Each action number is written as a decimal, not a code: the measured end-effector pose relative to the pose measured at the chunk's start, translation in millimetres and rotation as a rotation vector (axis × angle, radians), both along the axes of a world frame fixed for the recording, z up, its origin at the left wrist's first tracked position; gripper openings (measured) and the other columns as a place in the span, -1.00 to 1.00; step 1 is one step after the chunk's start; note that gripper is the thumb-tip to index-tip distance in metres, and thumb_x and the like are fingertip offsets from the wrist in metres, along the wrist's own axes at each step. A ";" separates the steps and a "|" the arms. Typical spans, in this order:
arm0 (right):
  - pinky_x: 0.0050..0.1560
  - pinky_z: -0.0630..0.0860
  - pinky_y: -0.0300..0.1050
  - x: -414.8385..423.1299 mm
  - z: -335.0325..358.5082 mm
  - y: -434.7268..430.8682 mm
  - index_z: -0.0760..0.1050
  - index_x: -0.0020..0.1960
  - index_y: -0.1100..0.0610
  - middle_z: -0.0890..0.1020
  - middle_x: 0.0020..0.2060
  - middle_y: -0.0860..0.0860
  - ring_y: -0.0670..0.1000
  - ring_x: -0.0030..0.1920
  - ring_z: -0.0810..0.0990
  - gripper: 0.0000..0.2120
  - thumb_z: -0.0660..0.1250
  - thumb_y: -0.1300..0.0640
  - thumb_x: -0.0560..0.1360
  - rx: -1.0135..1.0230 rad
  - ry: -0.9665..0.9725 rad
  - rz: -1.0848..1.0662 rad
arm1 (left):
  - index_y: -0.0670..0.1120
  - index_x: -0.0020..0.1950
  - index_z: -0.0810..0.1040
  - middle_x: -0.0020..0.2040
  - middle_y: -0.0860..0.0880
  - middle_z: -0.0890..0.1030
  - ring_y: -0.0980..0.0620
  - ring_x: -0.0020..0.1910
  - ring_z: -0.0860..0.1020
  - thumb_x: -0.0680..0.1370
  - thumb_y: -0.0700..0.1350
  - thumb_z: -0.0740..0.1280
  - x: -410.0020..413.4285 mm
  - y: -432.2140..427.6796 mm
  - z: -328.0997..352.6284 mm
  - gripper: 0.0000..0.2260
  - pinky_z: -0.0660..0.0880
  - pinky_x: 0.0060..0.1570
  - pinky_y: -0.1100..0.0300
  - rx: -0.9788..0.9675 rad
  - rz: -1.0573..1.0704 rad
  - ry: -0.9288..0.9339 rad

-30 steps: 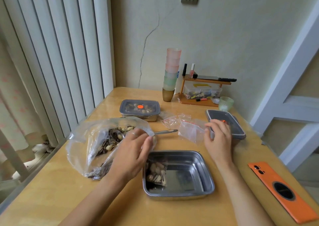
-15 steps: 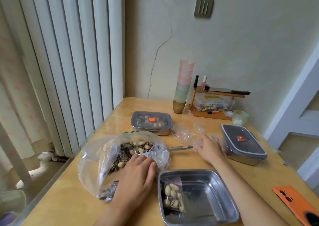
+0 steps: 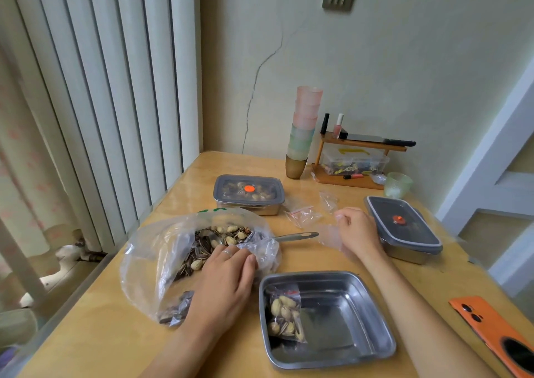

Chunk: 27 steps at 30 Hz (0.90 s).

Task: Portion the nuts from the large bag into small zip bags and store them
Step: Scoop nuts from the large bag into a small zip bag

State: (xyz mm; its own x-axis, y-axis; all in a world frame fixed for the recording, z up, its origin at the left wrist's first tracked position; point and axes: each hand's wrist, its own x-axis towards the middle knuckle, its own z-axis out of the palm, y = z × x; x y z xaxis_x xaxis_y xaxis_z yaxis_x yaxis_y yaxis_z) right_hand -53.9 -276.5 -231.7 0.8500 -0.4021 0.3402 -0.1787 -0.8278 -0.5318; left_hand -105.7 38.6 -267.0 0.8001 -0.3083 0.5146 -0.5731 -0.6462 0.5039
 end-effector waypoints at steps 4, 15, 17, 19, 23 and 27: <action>0.16 0.43 -0.12 -13.7 23.0 13.6 0.71 0.16 0.05 0.60 0.05 0.04 0.08 0.13 0.56 -0.73 0.26 0.24 0.65 -0.016 -0.094 0.019 | 0.05 0.00 0.47 -0.08 0.15 0.45 0.08 -0.01 0.41 0.67 0.11 0.09 -4.7 -1.2 4.9 -0.76 0.35 0.02 0.15 -0.078 0.030 -0.005; 0.01 0.70 -0.04 -53.8 78.3 129.7 0.59 0.13 0.29 0.75 -0.01 0.20 0.19 0.03 0.75 -0.83 0.46 0.27 0.56 0.816 0.322 0.637 | 0.23 0.32 0.52 0.20 0.29 0.61 0.29 0.26 0.52 0.64 0.30 0.08 -18.1 8.1 27.0 -0.62 0.42 0.30 0.27 -0.553 -0.127 0.420; -0.03 0.70 -0.09 -49.7 79.8 141.9 0.57 0.14 0.33 0.75 -0.01 0.22 0.17 0.00 0.76 -0.82 0.45 0.32 0.56 0.833 0.319 0.686 | -0.01 0.24 0.60 0.14 0.07 0.66 0.16 0.14 0.59 0.68 0.25 0.13 -20.0 11.2 34.1 -0.57 0.46 0.21 0.23 -0.689 -0.174 0.480; -0.07 0.69 -0.15 -41.7 83.0 150.0 0.58 0.14 0.33 0.74 -0.01 0.22 0.12 -0.02 0.76 -0.84 0.43 0.35 0.56 0.831 0.285 0.710 | -0.14 0.15 0.63 0.03 -0.01 0.68 0.13 -0.01 0.59 0.69 0.15 0.23 -20.4 14.7 39.5 -0.62 0.49 0.07 0.26 -0.790 -0.176 0.527; -0.07 0.62 -0.10 -27.5 84.3 151.5 0.65 0.06 0.08 0.72 -0.03 0.13 -0.03 -0.16 0.66 -0.74 0.32 0.39 0.55 0.333 0.299 0.690 | -0.15 -0.04 0.57 -0.16 -0.09 0.58 0.06 -0.17 0.51 0.64 -0.07 0.38 -10.7 19.2 35.7 -0.84 0.46 0.00 0.05 -0.919 -0.064 0.502; 0.24 0.57 -0.08 -25.7 87.0 152.3 0.58 0.26 -0.07 0.62 0.19 -0.09 -0.11 0.17 0.60 -0.53 0.15 0.37 0.56 0.087 0.327 0.644 | -0.09 -0.03 0.66 -0.25 -0.04 0.63 0.11 -0.26 0.55 0.65 -0.17 0.36 -2.4 21.8 30.6 -0.89 0.49 -0.10 0.18 -0.853 0.035 0.455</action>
State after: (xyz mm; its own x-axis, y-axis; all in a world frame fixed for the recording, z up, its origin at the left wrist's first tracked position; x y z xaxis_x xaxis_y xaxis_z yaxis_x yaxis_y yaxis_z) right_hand -79.6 -124.3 -144.7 0.9801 0.1979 0.0180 0.1685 -0.7797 -0.6031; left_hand -108.1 60.5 -236.4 0.9798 0.0535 0.1929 -0.1945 0.0266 0.9805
